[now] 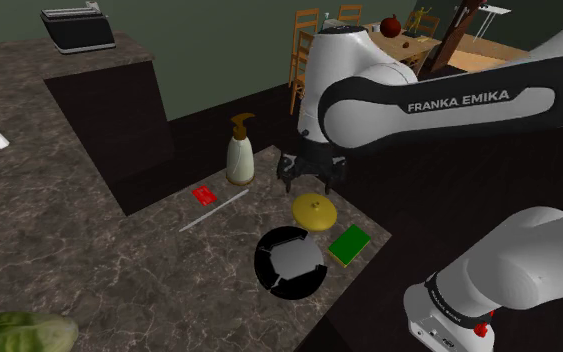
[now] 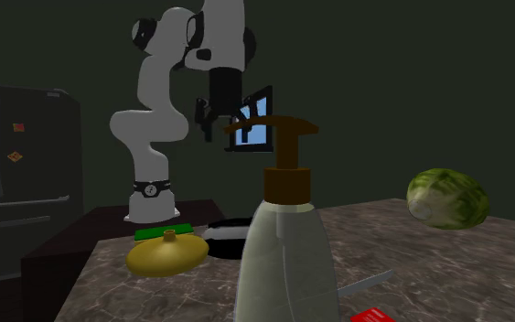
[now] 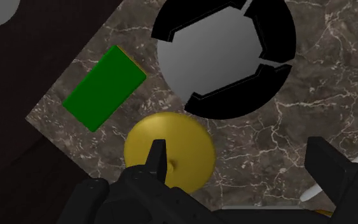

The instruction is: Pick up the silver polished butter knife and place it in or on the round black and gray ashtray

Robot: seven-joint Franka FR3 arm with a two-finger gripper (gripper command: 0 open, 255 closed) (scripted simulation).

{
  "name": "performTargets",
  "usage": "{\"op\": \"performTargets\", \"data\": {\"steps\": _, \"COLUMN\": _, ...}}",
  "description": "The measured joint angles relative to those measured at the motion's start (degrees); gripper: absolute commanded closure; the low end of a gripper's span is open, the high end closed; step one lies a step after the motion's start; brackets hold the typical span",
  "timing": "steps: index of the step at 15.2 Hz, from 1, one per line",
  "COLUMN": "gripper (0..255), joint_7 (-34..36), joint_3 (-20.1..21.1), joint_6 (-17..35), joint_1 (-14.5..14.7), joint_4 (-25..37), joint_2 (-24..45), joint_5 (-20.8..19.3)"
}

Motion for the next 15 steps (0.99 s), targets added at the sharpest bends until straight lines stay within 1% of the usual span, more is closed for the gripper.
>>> {"op": "performTargets", "data": {"steps": 2, "gripper": 0, "joint_7": 5.99, "joint_3": 2.96, "joint_6": 3.24, "joint_1": -1.22, "joint_4": 1.44, "joint_2": 4.21, "joint_5": -1.12}}
{"op": "performTargets", "data": {"steps": 4, "gripper": 0, "joint_7": 12.62, "joint_3": 6.0, "joint_6": 6.4, "joint_1": -2.58, "joint_4": 3.63, "joint_2": 9.29, "joint_5": -3.39}}
{"op": "performTargets", "data": {"steps": 7, "gripper": 0, "joint_7": 23.09, "joint_3": 9.26, "joint_6": 10.53, "joint_1": -4.6, "joint_4": 7.41, "joint_2": 17.72, "joint_5": -9.11}}
{"op": "performTargets", "data": {"steps": 9, "gripper": 0, "joint_7": 30.5, "joint_3": 10.46, "joint_6": 12.08, "joint_1": -4.92, "joint_4": 10.31, "joint_2": 23.05, "joint_5": -13.67}}
{"op": "performTargets", "data": {"steps": 10, "gripper": 0, "joint_7": 34.35, "joint_3": 10.51, "joint_6": 12.76, "joint_1": -4.91, "joint_4": 12.41, "joint_2": 26.5, "joint_5": -16.7}}
{"op": "performTargets", "data": {"steps": 12, "gripper": 0, "joint_7": 41.76, "joint_3": 9.95, "joint_6": 13.87, "joint_1": -3.69, "joint_4": 15.48, "joint_2": 31.98, "joint_5": -21.75}}
{"op": "performTargets", "data": {"steps": 14, "gripper": 0, "joint_7": 48.14, "joint_3": 8.12, "joint_6": 14.47, "joint_1": -1.93, "joint_4": 19.33, "joint_2": 37.61, "joint_5": -26.55}}
{"op": "performTargets", "data": {"steps": 15, "gripper": 0, "joint_7": 51.31, "joint_3": 7.02, "joint_6": 14.71, "joint_1": -0.6, "joint_4": 21.42, "joint_2": 40.44, "joint_5": -28.76}}
